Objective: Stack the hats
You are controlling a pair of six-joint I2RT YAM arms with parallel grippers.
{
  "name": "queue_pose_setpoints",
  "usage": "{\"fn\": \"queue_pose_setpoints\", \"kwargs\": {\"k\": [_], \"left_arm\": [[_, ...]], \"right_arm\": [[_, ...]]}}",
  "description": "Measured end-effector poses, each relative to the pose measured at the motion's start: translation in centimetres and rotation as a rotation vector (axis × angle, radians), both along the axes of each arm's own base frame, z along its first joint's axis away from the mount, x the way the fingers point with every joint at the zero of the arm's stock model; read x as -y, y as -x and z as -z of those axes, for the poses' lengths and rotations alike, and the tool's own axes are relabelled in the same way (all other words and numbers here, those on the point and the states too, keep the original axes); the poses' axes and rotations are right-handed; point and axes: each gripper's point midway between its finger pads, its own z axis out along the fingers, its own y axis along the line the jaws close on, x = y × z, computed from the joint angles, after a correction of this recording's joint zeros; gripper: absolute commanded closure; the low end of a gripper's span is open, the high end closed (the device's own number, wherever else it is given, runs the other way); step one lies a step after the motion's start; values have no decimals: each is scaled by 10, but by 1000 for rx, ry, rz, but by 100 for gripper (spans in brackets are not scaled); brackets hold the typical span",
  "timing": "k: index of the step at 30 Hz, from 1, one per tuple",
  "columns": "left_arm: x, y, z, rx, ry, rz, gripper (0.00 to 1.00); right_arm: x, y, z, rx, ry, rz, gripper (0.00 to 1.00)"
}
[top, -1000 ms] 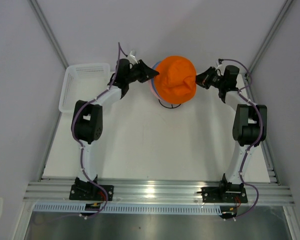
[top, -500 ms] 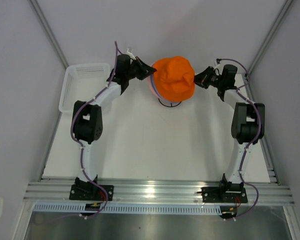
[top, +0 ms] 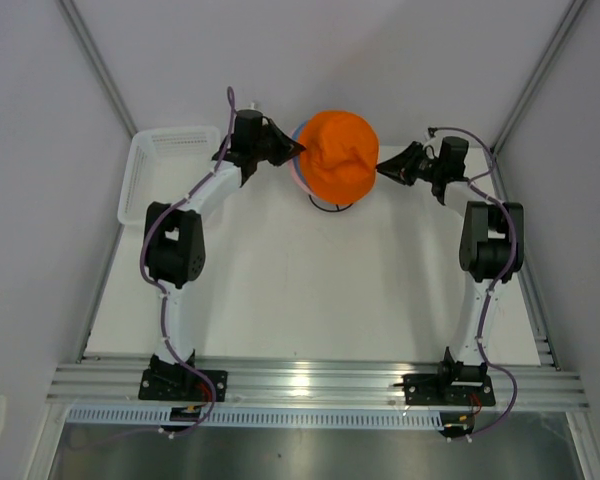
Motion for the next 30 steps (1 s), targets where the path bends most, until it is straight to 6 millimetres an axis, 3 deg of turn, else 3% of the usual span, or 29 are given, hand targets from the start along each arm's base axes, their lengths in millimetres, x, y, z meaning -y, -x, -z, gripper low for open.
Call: {"fn": "queue_pose_setpoints", "kwargs": {"k": [1,2,5,6,7,10,11,16,22,26,30], "left_arm": [[-1,0,1,-7,-5,-5,99],[-2,0,2,-11,-9,-7,99],[-3,0,4,-17,-20,-14,99],[-4,1,5,-21,-22,-16,99],[-4,1,6,-25,-25,-16,99],[-5,1,7,-23,-34,-13,99],[-5,1,7,-19,-38,-10,99],[-6,3,8,-11,-52,-6,99],[-7,4,8,-6,-59,-3,99],[-7,4,8,-6,-58,-3,99],[-7,4,7,-5,-58,-2,99]], "right_arm": [[0,0,5,-9,2,0,96],[0,0,10,-13,8,-2,100],[0,-1,25,-50,4,4,100],[-1,-2,27,-57,1,5,95],[-2,-2,29,-64,-4,5,82],[-6,-3,27,-55,-24,-1,58],[-7,-4,24,-46,-32,-2,54],[-5,-1,23,-8,-49,-7,50],[22,2,28,-21,-52,33,49],[35,3,6,42,-50,58,50],[30,8,-32,173,-75,49,42]]}}
